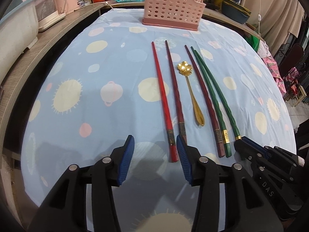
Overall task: Organize utensils
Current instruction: 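Grasp a green chopstick with the right tool while the left tool grasps a red chopstick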
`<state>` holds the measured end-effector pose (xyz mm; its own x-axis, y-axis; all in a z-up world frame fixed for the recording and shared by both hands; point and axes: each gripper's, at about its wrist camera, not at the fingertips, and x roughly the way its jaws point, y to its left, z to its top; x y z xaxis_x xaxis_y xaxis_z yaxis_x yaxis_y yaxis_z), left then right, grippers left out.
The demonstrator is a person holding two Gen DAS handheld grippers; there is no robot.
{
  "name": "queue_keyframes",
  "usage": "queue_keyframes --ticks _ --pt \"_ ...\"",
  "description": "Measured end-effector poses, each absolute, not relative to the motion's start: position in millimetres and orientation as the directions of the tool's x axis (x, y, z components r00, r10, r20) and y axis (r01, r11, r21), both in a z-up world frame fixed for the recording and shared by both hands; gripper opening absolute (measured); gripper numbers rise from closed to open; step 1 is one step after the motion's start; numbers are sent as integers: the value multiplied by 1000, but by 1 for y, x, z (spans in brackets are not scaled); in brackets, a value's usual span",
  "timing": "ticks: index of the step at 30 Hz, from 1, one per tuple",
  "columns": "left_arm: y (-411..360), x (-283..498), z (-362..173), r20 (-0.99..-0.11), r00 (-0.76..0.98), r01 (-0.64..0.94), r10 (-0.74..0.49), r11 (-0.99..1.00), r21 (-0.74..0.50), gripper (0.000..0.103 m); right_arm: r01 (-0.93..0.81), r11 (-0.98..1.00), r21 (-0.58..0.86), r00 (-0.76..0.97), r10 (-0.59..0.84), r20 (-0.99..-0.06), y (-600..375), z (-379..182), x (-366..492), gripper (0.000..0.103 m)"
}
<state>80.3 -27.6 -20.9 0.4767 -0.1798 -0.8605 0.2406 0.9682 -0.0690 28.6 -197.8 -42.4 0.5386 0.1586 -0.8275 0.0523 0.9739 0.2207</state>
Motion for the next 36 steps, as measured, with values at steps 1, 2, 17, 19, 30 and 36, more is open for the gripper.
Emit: queue_keyframes --ticks 1,2,17,19,30,36 --pt "-30 81 -23 -863 471 244 -180 967 -69 43 52 974 222 539 159 -827 -198 -43 29 6" --pt "-31 82 -24 -866 467 245 -180 967 -69 43 52 974 222 539 160 -827 -197 -43 28 6" --pt "-29 84 -34 -877 455 237 -156 970 -50 39 52 973 225 539 162 -827 -197 -43 28 6" --pt "-28 84 -34 -876 458 231 -152 972 -48 33 52 973 225 539 162 -826 -197 -43 28 6" --pt "-19 86 -32 -873 453 223 -179 971 -84 7 49 972 229 539 167 -825 -196 -41 28 7" --pt "-17 86 -26 -869 464 216 -174 973 -80 7 58 969 239 549 170 -818 -201 -36 26 7"
